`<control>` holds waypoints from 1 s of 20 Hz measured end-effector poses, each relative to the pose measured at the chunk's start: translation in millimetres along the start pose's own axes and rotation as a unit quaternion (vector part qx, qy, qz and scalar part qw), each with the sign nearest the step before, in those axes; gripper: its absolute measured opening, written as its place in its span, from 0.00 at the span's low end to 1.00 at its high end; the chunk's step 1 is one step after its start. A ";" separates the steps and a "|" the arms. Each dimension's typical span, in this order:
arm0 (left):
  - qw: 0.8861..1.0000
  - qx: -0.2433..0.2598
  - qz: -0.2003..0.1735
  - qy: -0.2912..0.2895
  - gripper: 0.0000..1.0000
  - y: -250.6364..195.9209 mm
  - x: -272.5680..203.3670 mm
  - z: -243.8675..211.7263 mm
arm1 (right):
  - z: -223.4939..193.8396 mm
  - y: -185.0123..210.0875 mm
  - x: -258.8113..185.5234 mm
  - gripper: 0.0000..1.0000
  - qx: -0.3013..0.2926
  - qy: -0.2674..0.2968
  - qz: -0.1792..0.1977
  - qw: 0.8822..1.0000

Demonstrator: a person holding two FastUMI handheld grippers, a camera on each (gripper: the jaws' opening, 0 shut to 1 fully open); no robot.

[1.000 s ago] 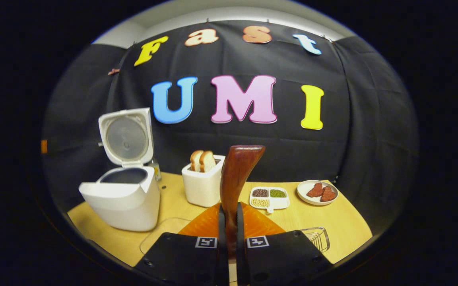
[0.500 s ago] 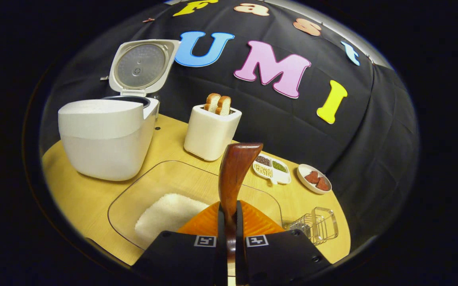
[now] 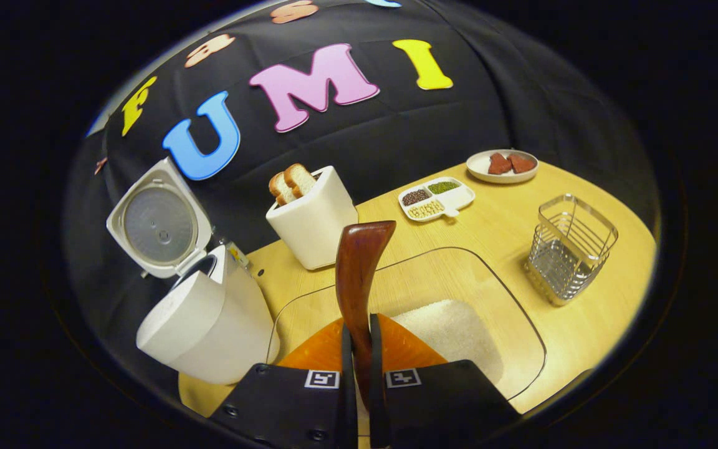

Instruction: Close the left gripper, press the button to open the rice cooker; take a wooden spoon from the chopstick holder with the right hand, scoop a spoonful of rice and pour it into the rice cooker, then put the wooden spoon back into the chopstick holder.

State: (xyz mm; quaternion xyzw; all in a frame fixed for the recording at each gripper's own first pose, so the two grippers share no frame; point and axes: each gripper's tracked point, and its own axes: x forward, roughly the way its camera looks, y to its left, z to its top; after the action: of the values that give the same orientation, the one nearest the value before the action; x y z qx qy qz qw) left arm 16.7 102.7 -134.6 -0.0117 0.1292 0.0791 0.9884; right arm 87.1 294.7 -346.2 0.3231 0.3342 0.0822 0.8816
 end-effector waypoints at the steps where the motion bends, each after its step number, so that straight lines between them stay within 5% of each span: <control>1: 1.000 0.000 0.002 0.001 0.97 1.5 -0.3 -0.9 | 0.5 -0.6 2.2 0.12 0.019 0.003 0.003 1.000; 3: 1.000 0.001 0.006 0.001 0.97 3.4 -0.6 -1.8 | 0.0 -4.2 2.7 0.12 0.050 0.005 0.003 0.999; 11: 1.000 -0.002 0.012 0.001 0.97 0.7 -0.3 0.7 | -3.5 8.3 4.9 0.12 0.025 -0.008 0.010 1.000; 20: 1.000 -0.006 0.017 0.004 0.97 -0.9 -1.4 3.2 | -1.6 1.3 4.3 0.12 0.164 0.017 0.028 0.986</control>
State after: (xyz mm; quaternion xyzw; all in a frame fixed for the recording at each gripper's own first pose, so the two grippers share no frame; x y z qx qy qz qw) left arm 16.4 101.7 -131.2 -0.0156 0.1325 0.0969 0.9863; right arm 89.4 298.1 -348.6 0.4713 0.3494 0.0563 0.8079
